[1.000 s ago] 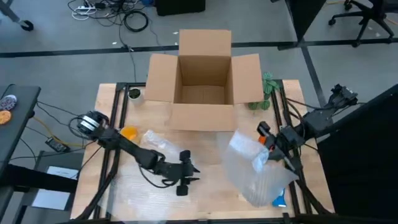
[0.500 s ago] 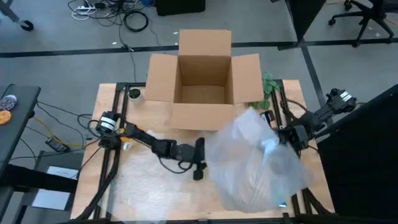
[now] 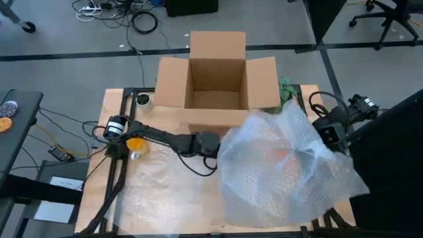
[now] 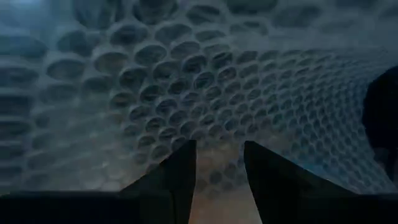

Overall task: Wrap mug
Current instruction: Wrap the orange mug with the bubble wrap

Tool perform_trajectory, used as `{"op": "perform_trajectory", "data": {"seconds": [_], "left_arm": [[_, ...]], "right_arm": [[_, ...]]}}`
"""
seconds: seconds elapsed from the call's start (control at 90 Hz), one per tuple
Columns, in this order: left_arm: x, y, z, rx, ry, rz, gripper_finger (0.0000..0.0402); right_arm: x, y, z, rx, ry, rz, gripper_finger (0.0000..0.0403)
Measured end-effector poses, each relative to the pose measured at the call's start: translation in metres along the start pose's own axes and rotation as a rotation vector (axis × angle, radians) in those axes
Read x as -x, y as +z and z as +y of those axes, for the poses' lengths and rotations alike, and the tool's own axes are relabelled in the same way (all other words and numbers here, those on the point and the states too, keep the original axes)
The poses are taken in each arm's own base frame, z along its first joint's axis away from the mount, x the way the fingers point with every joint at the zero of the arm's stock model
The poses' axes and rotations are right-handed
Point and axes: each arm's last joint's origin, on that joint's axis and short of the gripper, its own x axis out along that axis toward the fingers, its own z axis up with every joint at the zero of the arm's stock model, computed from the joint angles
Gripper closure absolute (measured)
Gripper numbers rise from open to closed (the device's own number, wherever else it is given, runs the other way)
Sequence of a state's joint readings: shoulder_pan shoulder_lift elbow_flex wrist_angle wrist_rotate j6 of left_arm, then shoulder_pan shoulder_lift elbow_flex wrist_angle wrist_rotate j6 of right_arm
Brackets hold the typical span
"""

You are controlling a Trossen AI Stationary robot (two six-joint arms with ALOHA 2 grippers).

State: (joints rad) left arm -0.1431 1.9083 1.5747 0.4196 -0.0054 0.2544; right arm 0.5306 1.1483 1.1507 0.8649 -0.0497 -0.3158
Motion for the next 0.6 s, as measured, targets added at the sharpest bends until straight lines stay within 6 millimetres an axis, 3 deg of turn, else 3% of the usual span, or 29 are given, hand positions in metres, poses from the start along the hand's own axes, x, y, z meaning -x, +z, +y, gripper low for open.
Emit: {"op": "perform_trajectory", "data": {"seconds": [0.178, 0.344, 0.456, 0.6], "left_arm": [[-0.002, 0.053, 0.040, -0.067, 0.093, -0.156, 0.0280], [0.007, 0.112, 0.066, -0.089, 0.085, -0.303, 0.0280], [0.016, 0.140, 0.070, -0.090, 0.036, -0.311, 0.0280], [0.016, 0.146, 0.056, -0.075, -0.049, -0.221, 0.0280]], "right_arm": [[-0.010, 0.013, -0.002, -0.009, 0.000, -0.027, 0.0403], [-0.014, 0.020, -0.004, -0.009, -0.001, -0.028, 0.0403], [-0.015, 0.021, -0.005, -0.008, 0.000, -0.020, 0.0403], [-0.015, 0.017, -0.004, -0.010, 0.013, 0.023, 0.0403]]}}
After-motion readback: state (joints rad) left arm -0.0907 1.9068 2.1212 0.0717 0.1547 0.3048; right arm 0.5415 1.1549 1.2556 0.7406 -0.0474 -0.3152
